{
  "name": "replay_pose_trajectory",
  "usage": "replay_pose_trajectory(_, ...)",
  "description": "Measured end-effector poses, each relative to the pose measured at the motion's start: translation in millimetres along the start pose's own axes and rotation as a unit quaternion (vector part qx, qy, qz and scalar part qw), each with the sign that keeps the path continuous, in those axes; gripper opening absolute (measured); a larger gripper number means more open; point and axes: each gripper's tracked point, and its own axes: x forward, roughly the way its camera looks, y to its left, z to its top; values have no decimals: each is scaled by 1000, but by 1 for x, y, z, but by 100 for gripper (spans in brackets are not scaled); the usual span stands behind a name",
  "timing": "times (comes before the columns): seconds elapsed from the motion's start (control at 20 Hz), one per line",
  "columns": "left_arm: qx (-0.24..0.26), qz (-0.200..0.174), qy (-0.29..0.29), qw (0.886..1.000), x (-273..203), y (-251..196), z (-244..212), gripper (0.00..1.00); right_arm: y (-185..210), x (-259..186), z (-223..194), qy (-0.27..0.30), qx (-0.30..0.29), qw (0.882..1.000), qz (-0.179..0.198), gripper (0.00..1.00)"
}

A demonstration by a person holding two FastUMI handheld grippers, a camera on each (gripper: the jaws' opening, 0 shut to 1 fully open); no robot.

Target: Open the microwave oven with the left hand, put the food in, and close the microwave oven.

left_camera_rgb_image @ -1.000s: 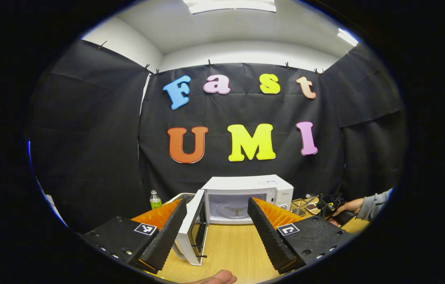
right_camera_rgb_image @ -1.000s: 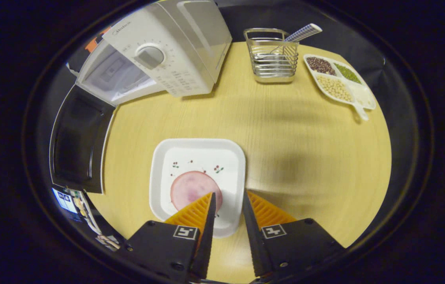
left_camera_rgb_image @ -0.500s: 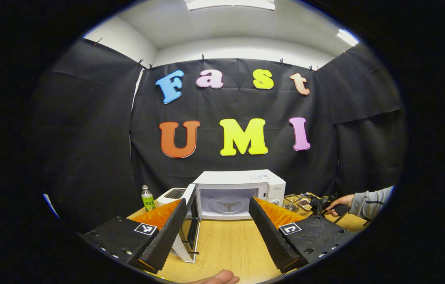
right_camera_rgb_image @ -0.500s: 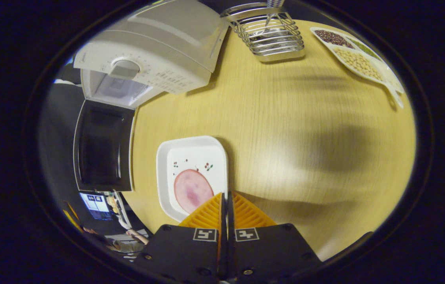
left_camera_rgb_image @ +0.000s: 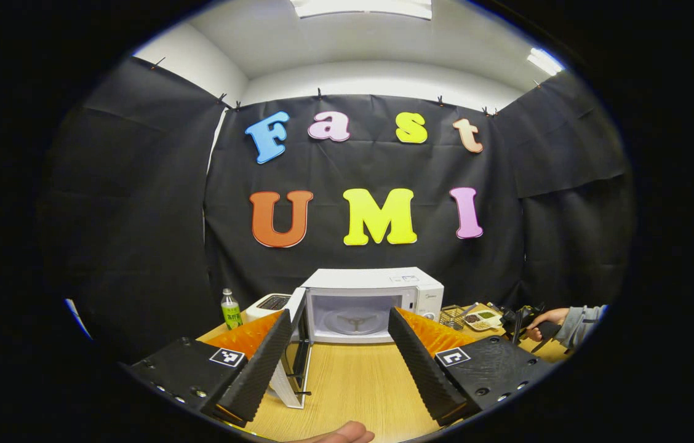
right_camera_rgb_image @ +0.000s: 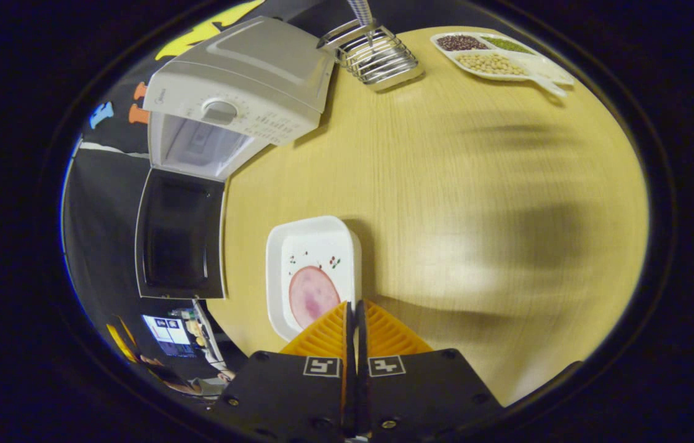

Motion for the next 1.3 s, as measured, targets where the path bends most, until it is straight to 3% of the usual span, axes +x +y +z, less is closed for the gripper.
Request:
replay_pose_trajectory(0.35,-10,-5,2,1000,-7,11,-8,97,43,-4,-24,-5,-35,999,16,4)
replay_pose_trajectory(0.7,-4,27,2,1000,-22,54,-10,96,104,22,-3,-12,-68,997,31,4)
replay_pose_trajectory(0.9,1,46,4,999,-31,78,-12,96,138,45,26,-26,-40,997,54,4)
replay_pose_trajectory(1.05,-5,57,9,998,-32,94,-15,96,163,64,54,-79,3,996,52,0)
replay_pose_trajectory(1.1,-8,64,12,998,-32,100,-18,87,169,67,65,-97,19,994,55,4)
replay_pose_trajectory(1.15,-11,70,13,997,-31,105,-17,96,176,71,73,-112,33,991,61,4)
replay_pose_trajectory(1.3,-14,73,12,997,-29,109,-18,94,195,84,88,-132,71,985,89,4)
